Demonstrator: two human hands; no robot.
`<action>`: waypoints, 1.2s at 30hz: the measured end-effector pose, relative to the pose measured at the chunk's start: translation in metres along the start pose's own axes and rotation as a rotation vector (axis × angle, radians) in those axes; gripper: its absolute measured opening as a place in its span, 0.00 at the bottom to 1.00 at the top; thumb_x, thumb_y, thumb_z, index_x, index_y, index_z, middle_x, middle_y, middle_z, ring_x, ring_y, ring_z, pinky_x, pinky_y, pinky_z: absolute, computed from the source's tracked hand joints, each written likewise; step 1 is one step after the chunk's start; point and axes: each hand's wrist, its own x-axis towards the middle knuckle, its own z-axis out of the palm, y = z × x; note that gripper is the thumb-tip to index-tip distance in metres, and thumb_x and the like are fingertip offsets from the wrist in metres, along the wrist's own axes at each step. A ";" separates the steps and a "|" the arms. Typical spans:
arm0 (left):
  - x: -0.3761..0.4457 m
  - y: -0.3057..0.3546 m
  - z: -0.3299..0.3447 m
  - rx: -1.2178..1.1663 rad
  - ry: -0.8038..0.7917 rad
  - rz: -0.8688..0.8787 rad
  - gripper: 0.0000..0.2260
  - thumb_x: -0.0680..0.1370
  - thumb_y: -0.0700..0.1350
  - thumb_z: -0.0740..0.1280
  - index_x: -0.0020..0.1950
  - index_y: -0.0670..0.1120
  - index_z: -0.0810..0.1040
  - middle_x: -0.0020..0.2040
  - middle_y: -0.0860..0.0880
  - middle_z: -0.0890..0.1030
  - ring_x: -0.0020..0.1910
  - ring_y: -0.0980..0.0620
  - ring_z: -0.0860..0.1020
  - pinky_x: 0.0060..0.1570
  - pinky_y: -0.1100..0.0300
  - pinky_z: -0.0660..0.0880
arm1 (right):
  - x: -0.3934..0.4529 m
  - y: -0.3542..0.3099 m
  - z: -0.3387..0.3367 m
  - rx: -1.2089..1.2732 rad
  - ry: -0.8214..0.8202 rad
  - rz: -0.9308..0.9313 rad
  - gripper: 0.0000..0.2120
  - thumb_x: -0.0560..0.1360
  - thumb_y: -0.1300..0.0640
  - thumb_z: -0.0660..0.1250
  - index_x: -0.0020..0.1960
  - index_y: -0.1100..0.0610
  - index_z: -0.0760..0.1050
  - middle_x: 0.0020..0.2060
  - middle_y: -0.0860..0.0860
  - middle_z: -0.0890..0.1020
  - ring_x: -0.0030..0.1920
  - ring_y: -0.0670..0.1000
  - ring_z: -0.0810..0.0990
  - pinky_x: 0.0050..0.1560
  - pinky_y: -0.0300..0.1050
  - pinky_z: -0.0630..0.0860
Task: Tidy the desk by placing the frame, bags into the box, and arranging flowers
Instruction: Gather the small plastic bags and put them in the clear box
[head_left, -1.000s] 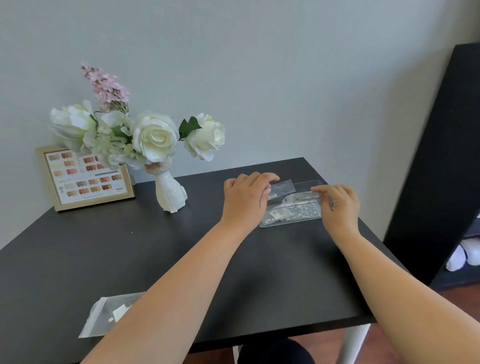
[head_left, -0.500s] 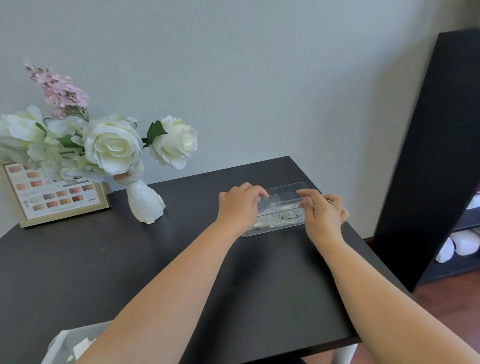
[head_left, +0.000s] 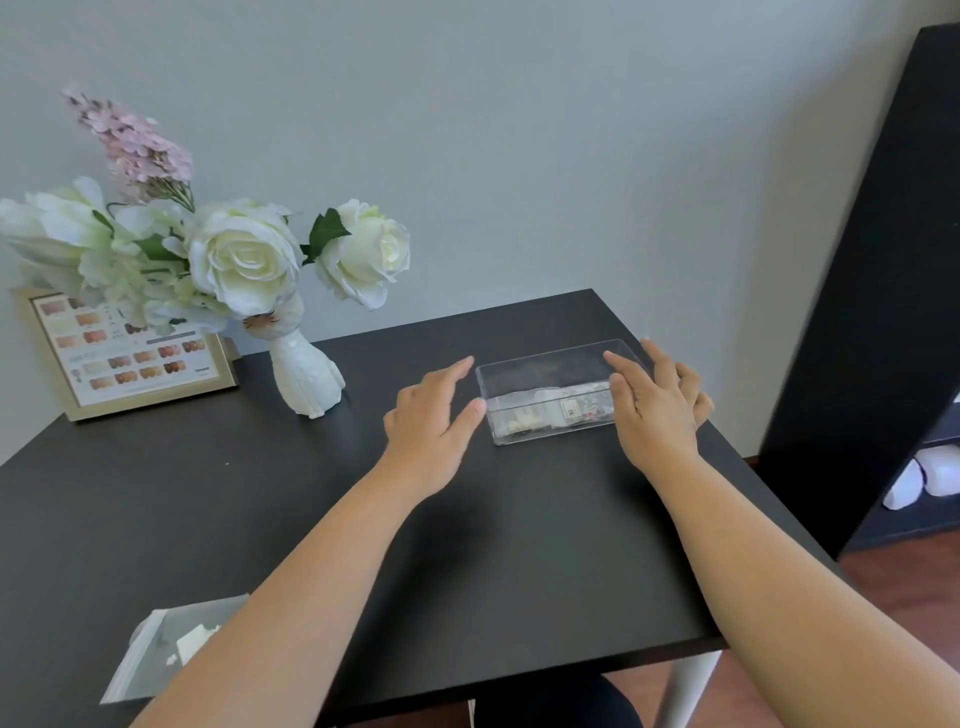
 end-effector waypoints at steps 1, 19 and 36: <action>-0.012 -0.011 -0.010 -0.026 -0.002 -0.010 0.22 0.80 0.58 0.58 0.74 0.61 0.62 0.71 0.58 0.70 0.71 0.50 0.63 0.69 0.42 0.59 | -0.002 -0.001 -0.001 -0.013 -0.001 -0.016 0.18 0.81 0.47 0.51 0.66 0.37 0.72 0.75 0.46 0.61 0.72 0.52 0.51 0.67 0.49 0.45; -0.167 -0.171 -0.144 -0.105 -0.104 -0.399 0.08 0.77 0.60 0.66 0.47 0.61 0.84 0.51 0.64 0.80 0.54 0.62 0.77 0.58 0.58 0.71 | -0.037 -0.034 0.019 -0.243 -0.133 -0.427 0.23 0.77 0.57 0.61 0.72 0.49 0.68 0.72 0.53 0.69 0.71 0.60 0.63 0.67 0.60 0.60; -0.196 -0.192 -0.187 0.027 -0.380 -0.470 0.27 0.51 0.63 0.82 0.45 0.56 0.81 0.39 0.54 0.77 0.36 0.54 0.75 0.38 0.57 0.70 | -0.043 -0.038 0.018 -0.255 -0.107 -0.411 0.23 0.77 0.58 0.61 0.72 0.50 0.67 0.70 0.54 0.70 0.70 0.59 0.63 0.67 0.61 0.61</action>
